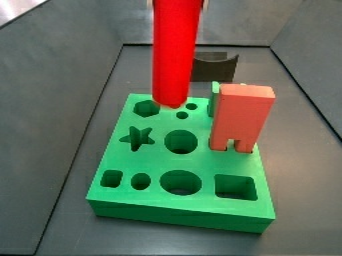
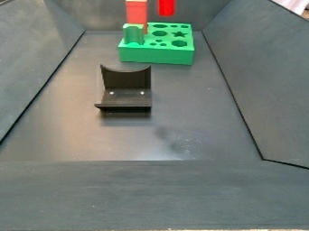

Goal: Pick up the round object. Move up. Move to above the board. Insert the round object.
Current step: Insert the round object.

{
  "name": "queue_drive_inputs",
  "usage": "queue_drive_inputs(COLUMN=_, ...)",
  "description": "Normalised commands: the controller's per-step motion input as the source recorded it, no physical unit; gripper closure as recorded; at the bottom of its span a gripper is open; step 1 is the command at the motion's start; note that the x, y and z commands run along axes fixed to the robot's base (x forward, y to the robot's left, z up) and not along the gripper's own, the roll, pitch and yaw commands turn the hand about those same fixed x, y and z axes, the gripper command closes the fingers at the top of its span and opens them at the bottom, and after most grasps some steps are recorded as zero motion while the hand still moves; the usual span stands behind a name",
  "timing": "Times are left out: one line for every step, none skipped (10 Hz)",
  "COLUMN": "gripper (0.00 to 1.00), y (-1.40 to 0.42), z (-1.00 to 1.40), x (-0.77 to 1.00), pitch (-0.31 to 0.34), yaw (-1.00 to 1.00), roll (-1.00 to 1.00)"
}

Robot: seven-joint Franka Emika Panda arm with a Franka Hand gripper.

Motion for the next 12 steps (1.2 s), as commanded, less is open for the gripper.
queue_drive_inputs(gripper=1.0, y=-0.25, z=-0.79, x=0.03, pitch=-0.08, yaw=0.43, roll=0.13)
queue_drive_inputs(gripper=1.0, y=-0.05, z=-0.58, x=0.0, pitch=-0.123, yaw=0.42, roll=0.16)
queue_drive_inputs(gripper=1.0, y=0.0, z=-0.45, x=0.0, pitch=-0.061, yaw=0.25, roll=0.11)
queue_drive_inputs(gripper=1.0, y=0.0, z=-0.26, x=0.0, pitch=0.0, yaw=0.0, roll=-0.01)
queue_drive_inputs(gripper=1.0, y=-0.01, z=-0.27, x=0.0, pitch=0.0, yaw=0.0, roll=-0.06)
queue_drive_inputs(gripper=1.0, y=-0.13, z=-0.27, x=0.05, pitch=0.0, yaw=0.0, roll=-0.05)
queue_drive_inputs(gripper=1.0, y=-0.2, z=-0.25, x=0.12, pitch=0.0, yaw=-0.07, roll=-0.07)
queue_drive_inputs(gripper=1.0, y=-0.29, z=-0.19, x=0.17, pitch=0.0, yaw=-0.14, roll=-0.06)
queue_drive_inputs(gripper=1.0, y=-0.28, z=-0.19, x=0.23, pitch=0.016, yaw=-0.15, roll=-0.04)
queue_drive_inputs(gripper=1.0, y=-0.18, z=-0.25, x=0.27, pitch=0.034, yaw=-0.12, roll=0.0)
queue_drive_inputs(gripper=1.0, y=-0.08, z=-0.28, x=0.36, pitch=0.063, yaw=-0.1, roll=0.09)
queue_drive_inputs(gripper=1.0, y=0.0, z=-0.25, x=0.37, pitch=0.067, yaw=-0.03, roll=0.19)
